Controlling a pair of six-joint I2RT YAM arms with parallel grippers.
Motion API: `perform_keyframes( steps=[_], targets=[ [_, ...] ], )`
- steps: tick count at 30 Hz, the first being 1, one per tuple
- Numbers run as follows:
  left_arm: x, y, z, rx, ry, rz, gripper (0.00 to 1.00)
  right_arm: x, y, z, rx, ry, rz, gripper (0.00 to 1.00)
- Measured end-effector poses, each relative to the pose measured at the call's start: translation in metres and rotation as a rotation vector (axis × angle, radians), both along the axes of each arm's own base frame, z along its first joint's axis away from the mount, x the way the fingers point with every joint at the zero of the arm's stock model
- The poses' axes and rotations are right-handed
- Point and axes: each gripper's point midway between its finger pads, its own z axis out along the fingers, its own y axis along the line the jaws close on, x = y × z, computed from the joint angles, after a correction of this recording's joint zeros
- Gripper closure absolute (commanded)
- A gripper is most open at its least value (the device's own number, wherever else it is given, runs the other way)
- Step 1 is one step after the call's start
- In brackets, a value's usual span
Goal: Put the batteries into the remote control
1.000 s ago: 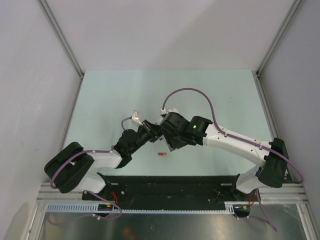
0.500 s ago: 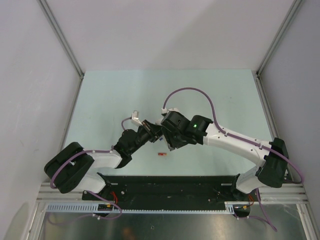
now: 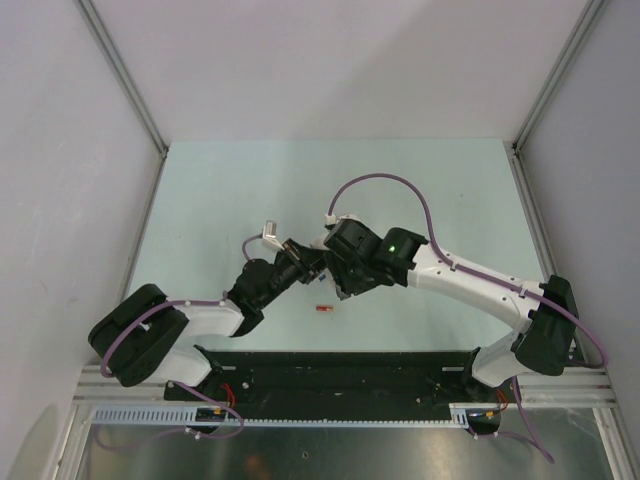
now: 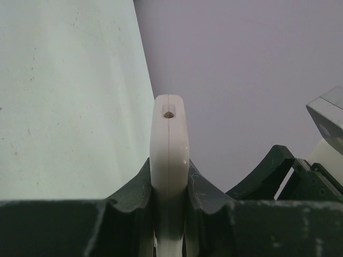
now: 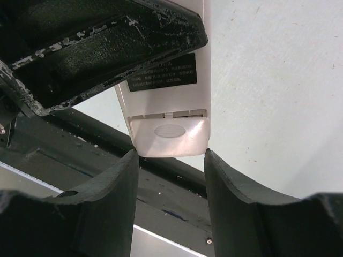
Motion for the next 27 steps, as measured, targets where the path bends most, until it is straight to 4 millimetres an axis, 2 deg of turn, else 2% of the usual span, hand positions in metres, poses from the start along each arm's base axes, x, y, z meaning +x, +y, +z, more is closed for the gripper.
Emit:
perform_keyframes(
  steps=[12, 23, 27],
  targets=[
    [0.0005, -0.0004, 0.0022, -0.014, -0.003, 0.000, 1.00, 0.0004, -0.0012, 0.0013, 0.006, 0.006, -0.010, 1.00],
    [-0.0008, -0.0026, -0.0002, -0.019, 0.007, -0.014, 1.00, -0.0011, -0.0032, 0.0007, 0.001, 0.017, -0.015, 0.86],
    [-0.0007, -0.0030, 0.0004, -0.027, 0.010, -0.015, 1.00, -0.0013, -0.0036, 0.0020, 0.000, 0.017, -0.017, 0.77]
  ],
)
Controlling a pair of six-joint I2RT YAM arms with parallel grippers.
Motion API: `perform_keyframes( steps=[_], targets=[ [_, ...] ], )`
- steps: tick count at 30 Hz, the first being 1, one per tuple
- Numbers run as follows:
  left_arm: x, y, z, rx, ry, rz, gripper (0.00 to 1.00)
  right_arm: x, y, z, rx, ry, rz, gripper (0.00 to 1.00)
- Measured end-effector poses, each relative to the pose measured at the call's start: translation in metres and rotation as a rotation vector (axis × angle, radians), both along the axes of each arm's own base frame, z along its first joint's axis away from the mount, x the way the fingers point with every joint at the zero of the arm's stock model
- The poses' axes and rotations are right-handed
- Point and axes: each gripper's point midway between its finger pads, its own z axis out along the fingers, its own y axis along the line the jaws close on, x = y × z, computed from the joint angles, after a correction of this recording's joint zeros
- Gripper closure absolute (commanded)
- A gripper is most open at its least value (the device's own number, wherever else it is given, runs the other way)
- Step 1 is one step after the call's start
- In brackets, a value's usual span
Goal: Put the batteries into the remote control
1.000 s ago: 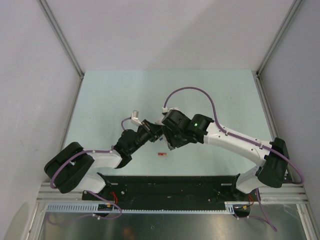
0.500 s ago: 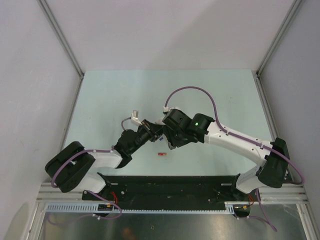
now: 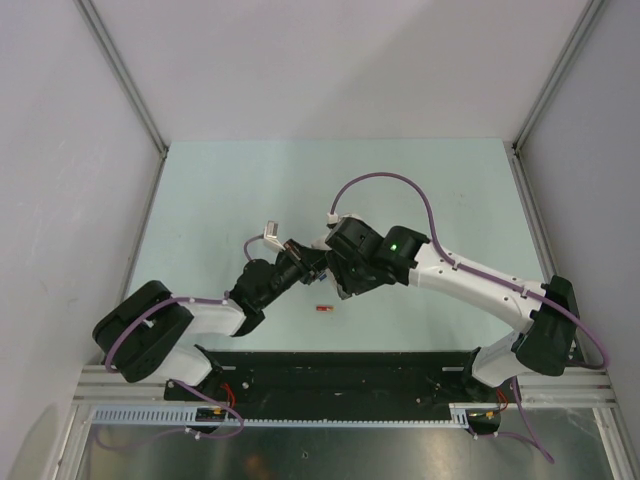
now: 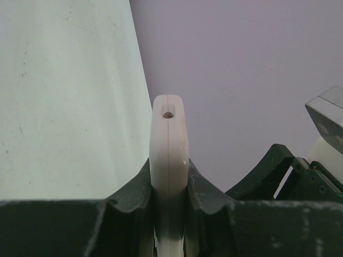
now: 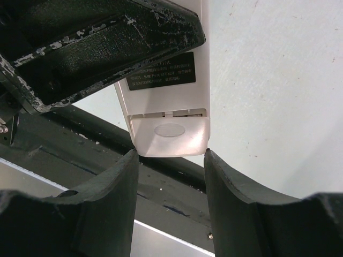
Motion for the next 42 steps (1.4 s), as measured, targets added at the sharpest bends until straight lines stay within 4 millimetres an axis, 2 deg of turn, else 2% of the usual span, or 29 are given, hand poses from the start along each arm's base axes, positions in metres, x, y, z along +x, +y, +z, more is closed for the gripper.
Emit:
perform_keyframes(
  steps=[11, 17, 31, 42],
  targets=[
    [-0.0001, -0.0006, 0.0025, -0.013, -0.003, -0.002, 1.00, 0.0002, -0.0010, 0.0030, -0.002, -0.001, -0.002, 0.72],
    [0.0003, -0.0007, 0.0042, -0.024, -0.002, -0.001, 1.00, 0.0005, -0.0017, 0.0060, -0.004, -0.004, -0.004, 0.66],
    [0.0012, -0.0031, -0.0026, -0.057, 0.067, -0.004, 1.00, 0.0011, -0.0053, 0.0056, -0.020, -0.001, -0.011, 0.57],
    [0.0017, -0.0052, -0.0051, -0.051, 0.072, -0.012, 1.00, 0.0019, -0.0066, 0.0021, -0.033, 0.021, -0.015, 0.56]
  ],
)
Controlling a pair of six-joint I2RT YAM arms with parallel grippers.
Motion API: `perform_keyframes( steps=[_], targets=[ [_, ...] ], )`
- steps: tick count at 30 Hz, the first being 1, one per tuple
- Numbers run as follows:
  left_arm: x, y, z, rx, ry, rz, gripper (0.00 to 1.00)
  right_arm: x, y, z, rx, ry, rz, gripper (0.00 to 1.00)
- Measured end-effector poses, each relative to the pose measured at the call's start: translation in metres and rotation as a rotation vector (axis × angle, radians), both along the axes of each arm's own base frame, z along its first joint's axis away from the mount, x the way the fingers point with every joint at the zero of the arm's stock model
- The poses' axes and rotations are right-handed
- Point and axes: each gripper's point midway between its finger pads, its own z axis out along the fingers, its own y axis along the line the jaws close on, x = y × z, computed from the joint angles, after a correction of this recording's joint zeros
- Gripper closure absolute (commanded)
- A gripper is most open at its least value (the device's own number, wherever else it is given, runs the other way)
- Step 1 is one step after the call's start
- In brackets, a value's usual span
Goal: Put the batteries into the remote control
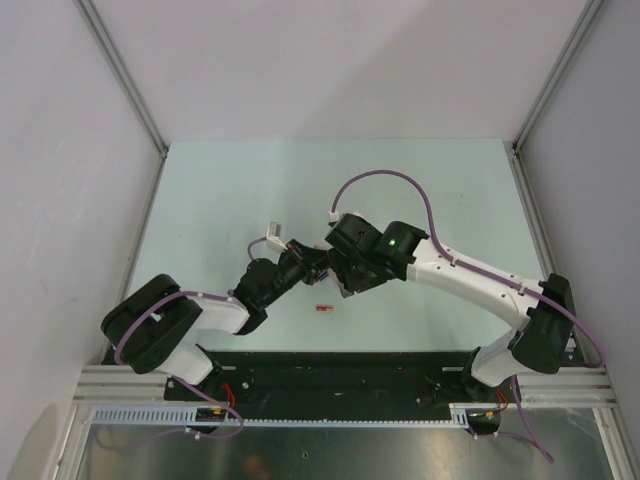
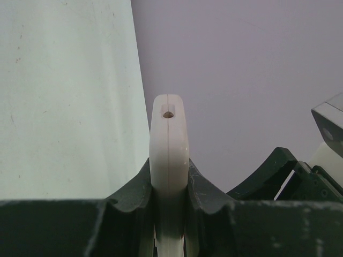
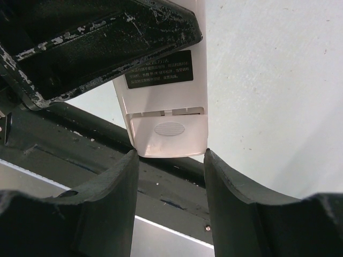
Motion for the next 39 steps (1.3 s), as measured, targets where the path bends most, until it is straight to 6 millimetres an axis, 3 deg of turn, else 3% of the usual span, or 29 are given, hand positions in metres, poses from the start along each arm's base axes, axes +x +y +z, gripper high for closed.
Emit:
perform_keyframes(
  steps=[19, 39],
  targets=[
    [-0.0010, -0.0017, 0.0010, -0.009, 0.005, -0.011, 1.00, -0.0010, -0.0014, 0.0020, -0.006, 0.011, 0.000, 0.44],
    [-0.0016, -0.0021, 0.0049, -0.024, -0.001, -0.015, 1.00, 0.0004, -0.0022, 0.0036, -0.009, 0.004, -0.005, 0.37]
  ],
)
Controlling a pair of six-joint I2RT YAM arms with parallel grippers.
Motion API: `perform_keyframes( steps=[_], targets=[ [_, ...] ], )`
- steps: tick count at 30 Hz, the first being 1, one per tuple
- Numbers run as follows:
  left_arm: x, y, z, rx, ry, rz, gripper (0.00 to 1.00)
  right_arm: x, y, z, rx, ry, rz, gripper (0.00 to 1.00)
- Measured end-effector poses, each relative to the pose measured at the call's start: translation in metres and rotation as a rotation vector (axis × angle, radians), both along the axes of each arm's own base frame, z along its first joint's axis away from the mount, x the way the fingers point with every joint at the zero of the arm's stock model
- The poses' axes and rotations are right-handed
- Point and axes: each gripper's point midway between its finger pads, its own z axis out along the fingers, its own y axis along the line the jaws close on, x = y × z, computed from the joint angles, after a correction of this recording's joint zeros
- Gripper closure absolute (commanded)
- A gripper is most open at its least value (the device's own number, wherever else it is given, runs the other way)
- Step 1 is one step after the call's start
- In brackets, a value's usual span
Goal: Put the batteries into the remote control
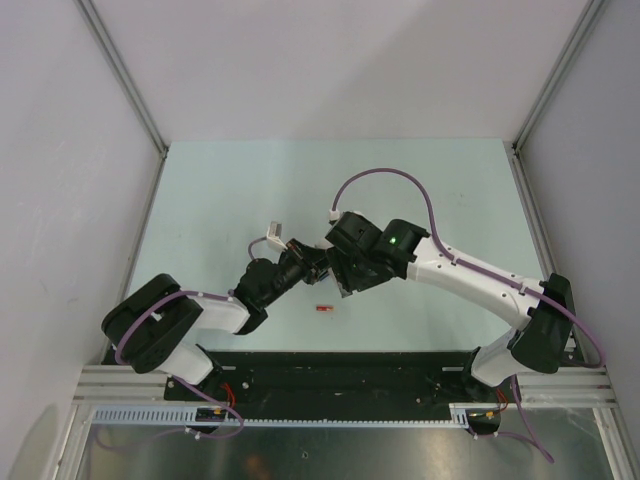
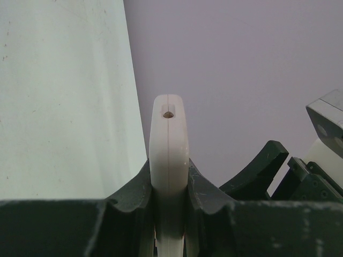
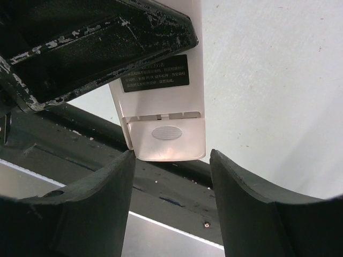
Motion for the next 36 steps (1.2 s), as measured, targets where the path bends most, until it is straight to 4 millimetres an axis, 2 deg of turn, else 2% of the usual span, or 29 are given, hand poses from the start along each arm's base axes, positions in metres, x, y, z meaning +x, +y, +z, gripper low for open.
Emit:
perform_keyframes(
  steps=[20, 30, 36],
  targets=[
    [-0.002, -0.001, 0.005, -0.017, -0.007, -0.014, 1.00, 0.005, 0.001, 0.010, 0.015, -0.022, -0.027, 0.30],
    [-0.003, -0.002, 0.004, -0.017, -0.007, -0.020, 1.00, 0.011, 0.009, 0.027, 0.052, -0.065, -0.035, 0.27],
    [-0.004, -0.003, 0.003, -0.015, -0.005, -0.028, 1.00, 0.018, 0.001, 0.040, 0.094, -0.092, -0.076, 0.27]
  ],
)
